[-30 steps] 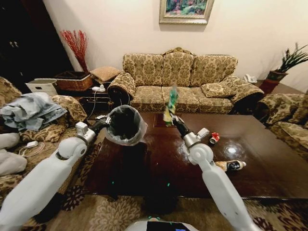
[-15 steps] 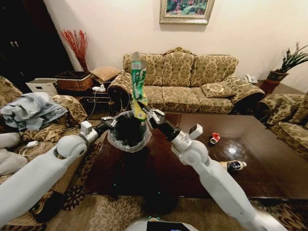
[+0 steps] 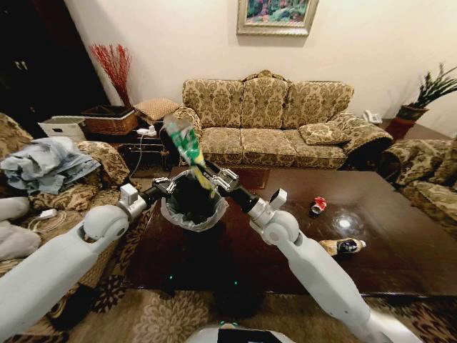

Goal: Move to the front of the table and place the trash on the table into the trash bin.

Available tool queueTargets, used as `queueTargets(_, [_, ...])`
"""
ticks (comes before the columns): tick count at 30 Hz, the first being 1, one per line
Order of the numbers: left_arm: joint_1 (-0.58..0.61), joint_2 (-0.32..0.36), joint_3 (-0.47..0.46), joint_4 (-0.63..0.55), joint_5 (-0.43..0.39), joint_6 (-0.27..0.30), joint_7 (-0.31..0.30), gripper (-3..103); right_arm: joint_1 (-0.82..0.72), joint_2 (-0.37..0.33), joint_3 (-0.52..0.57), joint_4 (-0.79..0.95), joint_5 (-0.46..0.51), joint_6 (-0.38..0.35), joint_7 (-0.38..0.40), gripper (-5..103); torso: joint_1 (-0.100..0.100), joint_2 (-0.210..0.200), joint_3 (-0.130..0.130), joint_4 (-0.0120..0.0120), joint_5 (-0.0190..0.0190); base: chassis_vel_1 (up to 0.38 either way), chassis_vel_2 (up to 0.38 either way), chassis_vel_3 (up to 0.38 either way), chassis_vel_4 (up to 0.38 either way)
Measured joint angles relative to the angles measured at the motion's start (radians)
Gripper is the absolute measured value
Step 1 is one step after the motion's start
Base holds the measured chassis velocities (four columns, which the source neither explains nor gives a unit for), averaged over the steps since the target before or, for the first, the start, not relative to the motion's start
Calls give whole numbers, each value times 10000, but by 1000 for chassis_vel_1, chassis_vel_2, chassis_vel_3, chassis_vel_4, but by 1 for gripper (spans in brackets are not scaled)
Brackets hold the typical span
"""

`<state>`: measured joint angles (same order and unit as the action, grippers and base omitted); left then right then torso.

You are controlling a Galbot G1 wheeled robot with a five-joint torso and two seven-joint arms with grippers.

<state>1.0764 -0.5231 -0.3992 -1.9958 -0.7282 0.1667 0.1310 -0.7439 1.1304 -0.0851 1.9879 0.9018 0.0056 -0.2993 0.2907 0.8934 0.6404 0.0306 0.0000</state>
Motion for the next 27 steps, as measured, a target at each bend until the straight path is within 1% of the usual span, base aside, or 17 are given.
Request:
queueTargets(4, [192,16,-160,2,2,-3,5,3,-141,13,192,82,81,-6,-4,76,0,-1,0,1,-1,0,0,0,0])
queueTargets(6, [224,20,-201,7,2,-4,5,3,-205,16,301,138,99,-6,-4,76,0,-1,0,1,0,0,0,0,0])
queueTargets(8, [369,27,-389,33,2,-7,3,3,-440,35,765,328,163,7,12,86,0,-1,0,0,0,0,0,0,0])
queueTargets(9, [369,27,-389,33,2,-7,3,3,-440,35,765,328,163,7,12,86,0,-1,0,0,0,0,0,0,0])
queueTargets(11, [579,76,-632,52,3,-9,-2,3,-748,14,1256,659,332,16,297,96,0,-1,0,1,1,0,0,0,0])
queueTargets(13, [736,128,-836,83,5,-18,-25,3,-1156,-60,1703,1107,435,-148,1127,99,0,-1,0,2,1,0,0,0,0])
queueTargets(14, [736,128,-836,83,5,-18,-25,3,-1156,-60,1703,1107,435,-148,1127,99,0,-1,0,2,1,0,0,0,0])
queueTargets(15, [853,131,-1087,123,44,-14,-122,3,-1797,-113,2343,1691,440,-824,2506,100,0,-1,0,2,-2,0,0,0,0])
queueTargets(17, [935,101,-1407,164,134,136,-300,3,-2435,-116,2971,2268,611,-1566,4011,100,-1,-1,-1,-4,0,0,0,0,0])
queueTargets(18, [935,101,-1407,164,134,136,-300,3,-2435,-116,2971,2268,611,-1566,4011,100,-1,-1,-1,-4,0,0,0,0,0])
queueTargets(19, [1038,76,-1745,199,194,345,-508,3,-3114,-79,3634,2833,1146,-2082,5385,100,-1,0,-2,-2,3,0,0,0,0])
queueTargets(20, [1085,60,-1894,205,184,490,-646,3,-3501,-48,3987,3037,1387,-2227,5839,100,-1,0,-2,0,3,0,0,0,0])
queueTargets(21, [1182,47,-2176,154,-357,959,-1215,3,-4418,29,4769,3304,1521,-2330,6230,100,-1,0,-2,0,3,0,0,0,0])
queueTargets(22, [1182,47,-2176,154,-357,959,-1215,3,-4418,29,4769,3304,1521,-2330,6230,100,-1,0,-2,0,3,0,0,0,0])
queueTargets(23, [1220,58,-2269,98,-734,1168,-1427,3,-4714,56,4970,3377,1452,-2310,6244,100,-1,0,-1,1,-1,0,0,0,0])
queueTargets(25, [1445,285,-2518,-154,-2465,1977,-2073,3,-5625,191,5704,3601,1179,-2142,6316,100,-2,0,-2,-2,2,0,0,0,0])
queueTargets(27, [1540,351,-2551,-177,-2706,2028,-2136,3,-5787,241,5899,3650,1150,-2088,6409,100,-3,0,-2,-5,-2,0,0,0,0])
